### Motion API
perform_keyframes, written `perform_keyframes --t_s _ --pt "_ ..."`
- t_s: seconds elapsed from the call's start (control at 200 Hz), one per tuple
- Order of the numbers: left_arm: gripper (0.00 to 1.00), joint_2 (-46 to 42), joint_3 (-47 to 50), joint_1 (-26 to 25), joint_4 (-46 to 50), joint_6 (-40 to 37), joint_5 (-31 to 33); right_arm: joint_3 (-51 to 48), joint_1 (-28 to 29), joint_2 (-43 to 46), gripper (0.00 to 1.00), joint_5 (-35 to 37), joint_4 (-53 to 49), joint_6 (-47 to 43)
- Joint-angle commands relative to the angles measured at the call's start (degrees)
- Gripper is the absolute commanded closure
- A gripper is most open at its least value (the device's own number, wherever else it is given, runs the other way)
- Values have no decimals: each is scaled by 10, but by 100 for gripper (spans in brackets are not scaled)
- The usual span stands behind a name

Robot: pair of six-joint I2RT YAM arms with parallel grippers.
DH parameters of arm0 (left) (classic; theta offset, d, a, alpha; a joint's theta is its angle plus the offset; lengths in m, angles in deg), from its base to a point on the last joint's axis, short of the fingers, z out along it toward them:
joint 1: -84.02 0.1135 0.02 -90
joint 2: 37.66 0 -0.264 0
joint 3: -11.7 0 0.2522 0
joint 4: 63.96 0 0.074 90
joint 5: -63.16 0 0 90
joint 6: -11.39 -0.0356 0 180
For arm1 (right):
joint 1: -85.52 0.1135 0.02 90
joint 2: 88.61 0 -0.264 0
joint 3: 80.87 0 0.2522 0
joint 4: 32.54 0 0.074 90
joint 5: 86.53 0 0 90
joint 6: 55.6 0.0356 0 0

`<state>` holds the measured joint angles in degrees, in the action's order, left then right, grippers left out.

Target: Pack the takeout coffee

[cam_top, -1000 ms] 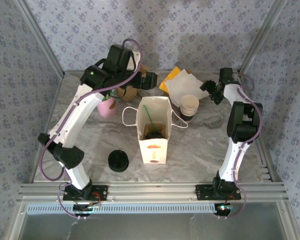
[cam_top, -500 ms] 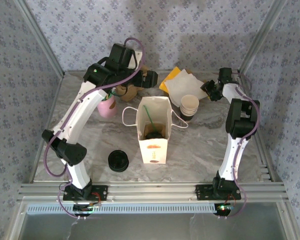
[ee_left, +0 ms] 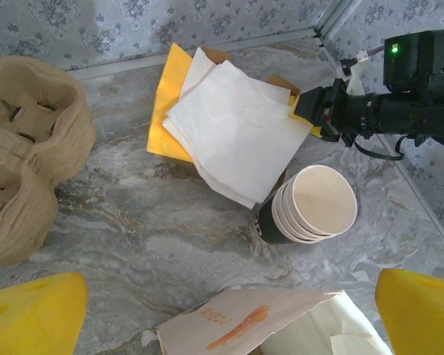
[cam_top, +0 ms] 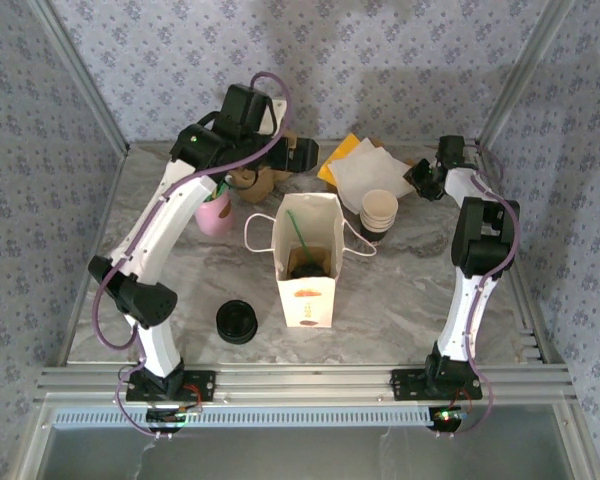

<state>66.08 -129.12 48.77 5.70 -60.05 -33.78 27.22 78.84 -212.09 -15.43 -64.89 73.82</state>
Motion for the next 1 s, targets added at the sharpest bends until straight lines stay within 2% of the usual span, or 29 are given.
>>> perform_keyframes --t_s 0.0,0.4,0.809,0.994 --pt "1 8 -24 3 -2 4 -14 13 3 30 75 0 6 -13" --pt "2 20 -32 4 -4 9 -21 5 10 56 74 22 -3 -29" --pt "2 25 -42 3 -1 9 -22 17 10 41 80 16 -7 -29" --pt "2 27 -45 3 1 8 -21 33 10 18 75 11 -15 -30"
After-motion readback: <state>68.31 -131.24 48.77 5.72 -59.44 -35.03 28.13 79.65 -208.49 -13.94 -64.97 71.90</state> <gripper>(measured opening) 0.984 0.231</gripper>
